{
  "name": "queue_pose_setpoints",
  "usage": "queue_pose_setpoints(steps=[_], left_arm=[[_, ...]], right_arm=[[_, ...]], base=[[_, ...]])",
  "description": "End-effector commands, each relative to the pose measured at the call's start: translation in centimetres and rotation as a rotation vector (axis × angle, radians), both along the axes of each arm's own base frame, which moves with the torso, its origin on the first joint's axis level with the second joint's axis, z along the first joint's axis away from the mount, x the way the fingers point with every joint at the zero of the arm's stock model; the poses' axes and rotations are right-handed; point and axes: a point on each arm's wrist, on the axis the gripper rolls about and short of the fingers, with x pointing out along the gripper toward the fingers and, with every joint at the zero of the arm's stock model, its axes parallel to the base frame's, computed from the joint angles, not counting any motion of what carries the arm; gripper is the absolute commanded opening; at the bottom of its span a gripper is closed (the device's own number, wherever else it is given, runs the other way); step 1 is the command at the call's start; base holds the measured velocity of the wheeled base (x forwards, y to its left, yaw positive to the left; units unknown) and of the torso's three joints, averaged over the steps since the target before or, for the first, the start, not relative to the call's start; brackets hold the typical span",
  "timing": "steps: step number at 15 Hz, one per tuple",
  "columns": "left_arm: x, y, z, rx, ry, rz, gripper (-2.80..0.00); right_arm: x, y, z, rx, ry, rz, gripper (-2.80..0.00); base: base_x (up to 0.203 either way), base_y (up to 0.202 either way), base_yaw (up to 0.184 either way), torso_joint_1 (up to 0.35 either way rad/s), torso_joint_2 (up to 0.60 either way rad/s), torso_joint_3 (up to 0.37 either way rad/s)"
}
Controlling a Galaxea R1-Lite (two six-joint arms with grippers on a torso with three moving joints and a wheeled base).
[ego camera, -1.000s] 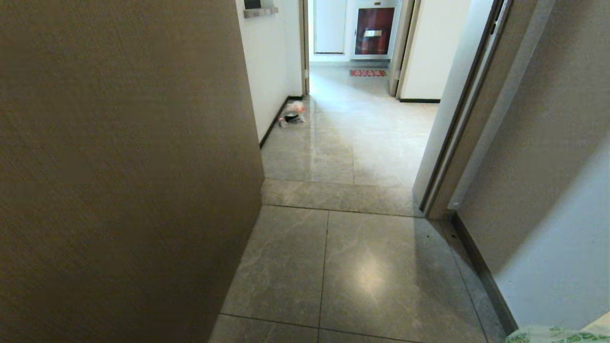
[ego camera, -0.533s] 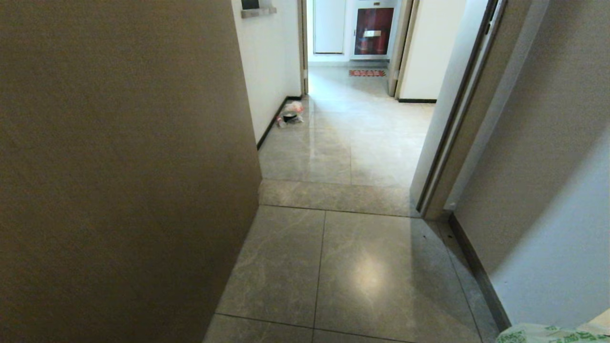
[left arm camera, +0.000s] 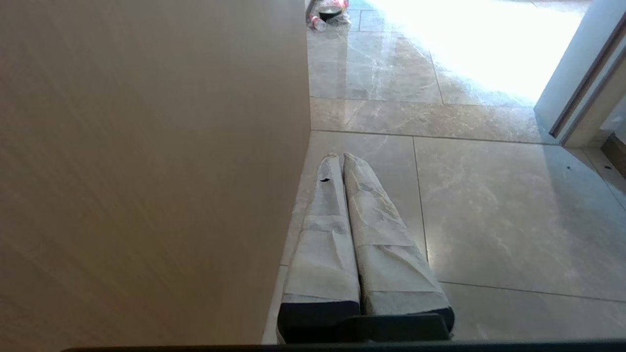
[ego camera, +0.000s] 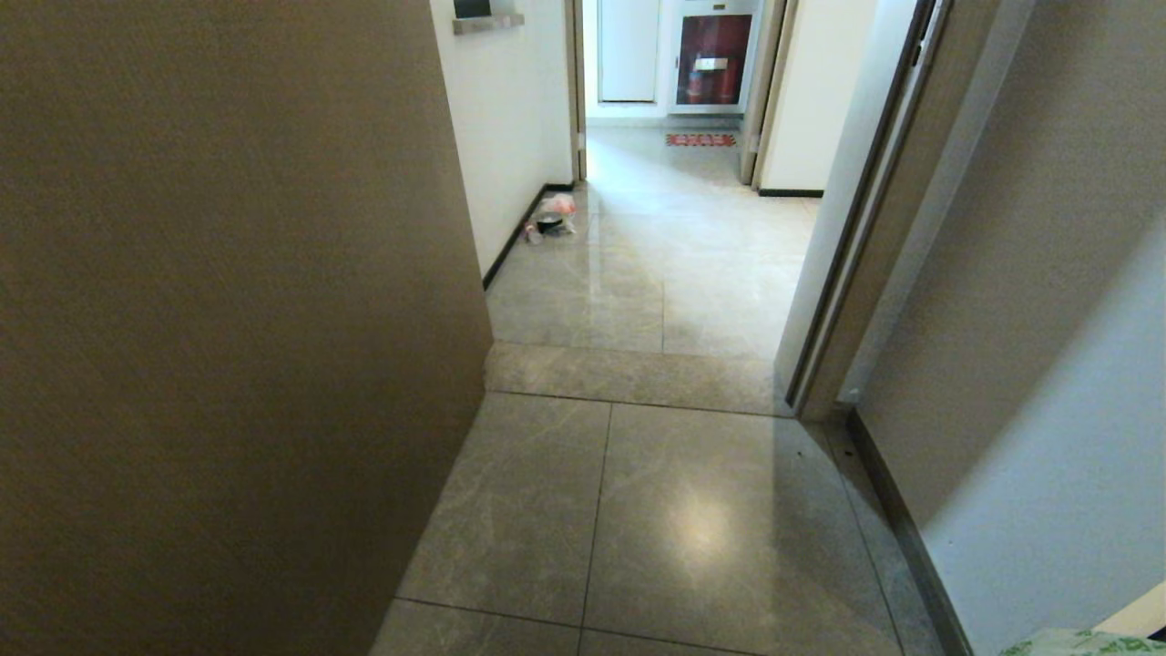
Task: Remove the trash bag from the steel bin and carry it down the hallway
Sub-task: Put the trash bag at the door
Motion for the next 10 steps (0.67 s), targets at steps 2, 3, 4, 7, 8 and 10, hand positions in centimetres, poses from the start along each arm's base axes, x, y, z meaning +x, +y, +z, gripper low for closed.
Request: queue_pose_setpoints(steps=[2, 3, 4, 7, 8, 10], left_arm=[[0.00, 0.00, 0.00, 0.005, 0.000, 0.000, -2.80], [0.00, 0.00, -0.01, 0.003, 0.001, 0.000, -2.80], [0.00, 0.00, -0.01, 0.002, 0.001, 0.000, -2.80], [0.00, 0.00, -0.01, 0.002, 0.001, 0.000, -2.80], [0.00, 0.00, -0.01, 0.002, 0.001, 0.000, -2.80], [0.00, 0.00, -0.01, 0.002, 0.001, 0.000, -2.80]], right_arm=[[0.08, 0.00, -0.26, 0.000, 0.011, 0.000, -2.80], [0.08, 0.00, -0.24, 0.000, 0.010, 0.000, -2.80], [0.08, 0.00, -0.25, 0.000, 0.009, 0.000, -2.80], [0.08, 0.00, -0.26, 0.000, 0.011, 0.000, -2.80], [0.08, 0.00, -0.24, 0.000, 0.010, 0.000, -2.80], [0.08, 0.00, -0.24, 0.000, 0.010, 0.000, -2.80]], base=[[0.031, 0.000, -0.002, 0.000, 0.00, 0.001], [0.156, 0.000, 0.003, 0.002, 0.00, 0.011], [0.196, 0.000, -0.001, 0.005, 0.00, 0.000], [0.194, 0.000, 0.002, 0.002, 0.00, 0.003], [0.194, 0.000, -0.001, 0.002, 0.00, 0.002], [0.193, 0.000, 0.002, 0.002, 0.00, 0.004]])
